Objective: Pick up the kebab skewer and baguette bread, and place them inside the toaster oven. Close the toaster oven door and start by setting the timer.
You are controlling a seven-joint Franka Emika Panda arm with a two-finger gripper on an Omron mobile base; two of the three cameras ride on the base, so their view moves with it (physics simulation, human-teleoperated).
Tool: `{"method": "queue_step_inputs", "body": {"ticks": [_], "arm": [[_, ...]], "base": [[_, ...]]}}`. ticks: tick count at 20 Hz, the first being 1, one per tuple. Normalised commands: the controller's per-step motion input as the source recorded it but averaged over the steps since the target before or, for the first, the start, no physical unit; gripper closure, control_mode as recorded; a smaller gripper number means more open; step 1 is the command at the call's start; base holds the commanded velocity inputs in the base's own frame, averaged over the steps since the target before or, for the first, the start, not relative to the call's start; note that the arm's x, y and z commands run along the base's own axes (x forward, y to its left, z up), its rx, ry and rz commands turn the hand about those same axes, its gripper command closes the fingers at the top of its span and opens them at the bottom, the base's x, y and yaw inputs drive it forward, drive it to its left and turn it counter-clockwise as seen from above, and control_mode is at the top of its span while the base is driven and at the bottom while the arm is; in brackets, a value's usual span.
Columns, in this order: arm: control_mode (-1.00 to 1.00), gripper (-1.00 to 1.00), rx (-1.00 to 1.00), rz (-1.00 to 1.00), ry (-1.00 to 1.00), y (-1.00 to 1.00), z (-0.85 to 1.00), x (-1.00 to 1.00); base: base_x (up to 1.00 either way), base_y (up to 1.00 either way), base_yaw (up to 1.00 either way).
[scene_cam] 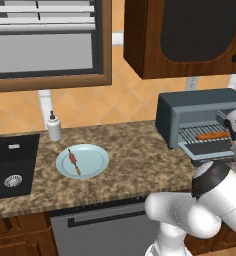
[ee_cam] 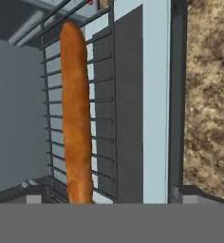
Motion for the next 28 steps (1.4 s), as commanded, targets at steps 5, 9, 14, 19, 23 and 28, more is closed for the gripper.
{"method": "queue_step_inputs", "body": {"ticks": [5, 9, 14, 19, 23, 28], "arm": [[-1.0, -1.0, -0.24, 0.35, 0.04, 0.86, 0.77, -0.65], [-1.0, -1.0, -0.36, 0.48, 0.12, 1.0, 0.45, -0.82], [-1.0, -1.0, -0.36, 0.45, 0.13, 1.0, 0.28, -0.65], [-1.0, -1.0, -0.33, 0.43, 0.16, 1.0, 0.35, -0.32], [-1.0, -1.0, -0.29, 0.41, 0.14, 1.0, 0.29, -0.19], [-1.0, -1.0, -0.28, 0.35, 0.06, 1.0, 0.01, -0.02]], "base": [[0.0, 0.0, 0.0], [0.0, 0.0, 0.0], [0.0, 0.0, 0.0], [0.0, 0.0, 0.0], [0.0, 0.0, 0.0], [0.0, 0.0, 0.0]]}}
